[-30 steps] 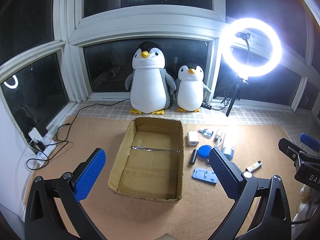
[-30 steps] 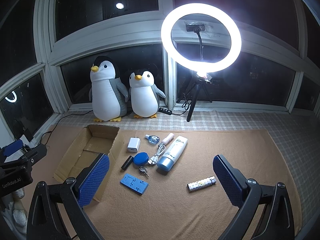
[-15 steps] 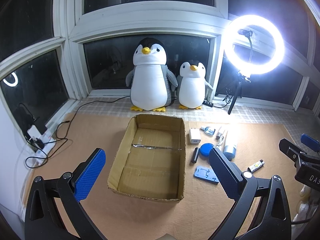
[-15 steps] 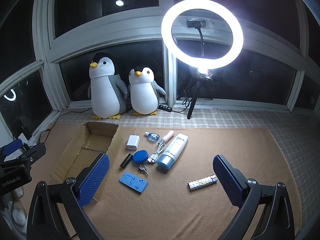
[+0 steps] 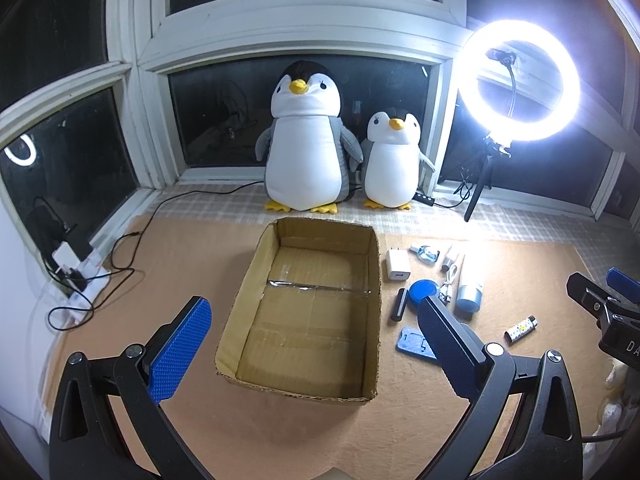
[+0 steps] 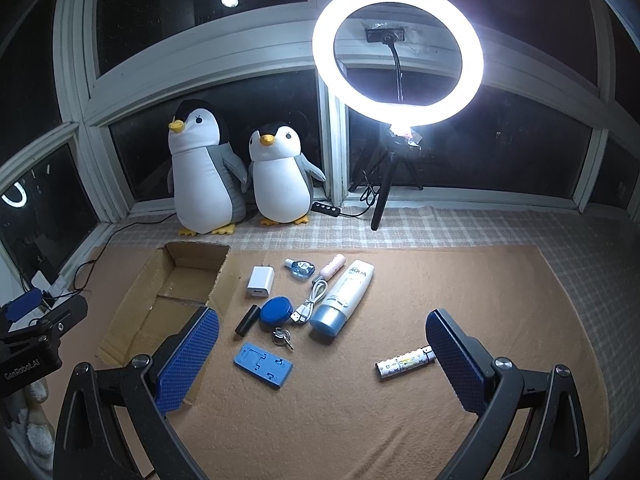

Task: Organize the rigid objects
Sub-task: 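Rest the left gripper on the box wall while moving the right gripper to the blue phone stand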

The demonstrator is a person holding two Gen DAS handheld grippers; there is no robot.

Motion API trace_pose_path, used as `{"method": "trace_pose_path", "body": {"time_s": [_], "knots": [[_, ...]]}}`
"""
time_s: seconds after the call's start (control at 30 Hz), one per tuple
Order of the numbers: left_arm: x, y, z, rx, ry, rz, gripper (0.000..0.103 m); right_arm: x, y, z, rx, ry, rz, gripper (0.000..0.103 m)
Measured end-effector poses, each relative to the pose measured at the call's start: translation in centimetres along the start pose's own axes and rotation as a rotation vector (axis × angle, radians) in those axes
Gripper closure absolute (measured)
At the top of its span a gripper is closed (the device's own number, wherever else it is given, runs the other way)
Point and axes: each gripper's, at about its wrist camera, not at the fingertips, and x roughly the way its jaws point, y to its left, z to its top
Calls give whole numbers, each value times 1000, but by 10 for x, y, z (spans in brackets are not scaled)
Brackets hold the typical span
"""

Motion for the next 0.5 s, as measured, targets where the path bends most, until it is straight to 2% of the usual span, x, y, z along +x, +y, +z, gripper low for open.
{"method": "trace_pose_path", "body": {"time_s": [0.3, 0.5], "knots": [[11, 4, -1, -4, 23, 8, 1, 12, 4, -1, -16, 26, -6, 1], [24, 21, -5, -22, 47, 44, 1, 22, 3, -3, -20, 39, -12, 1]]}}
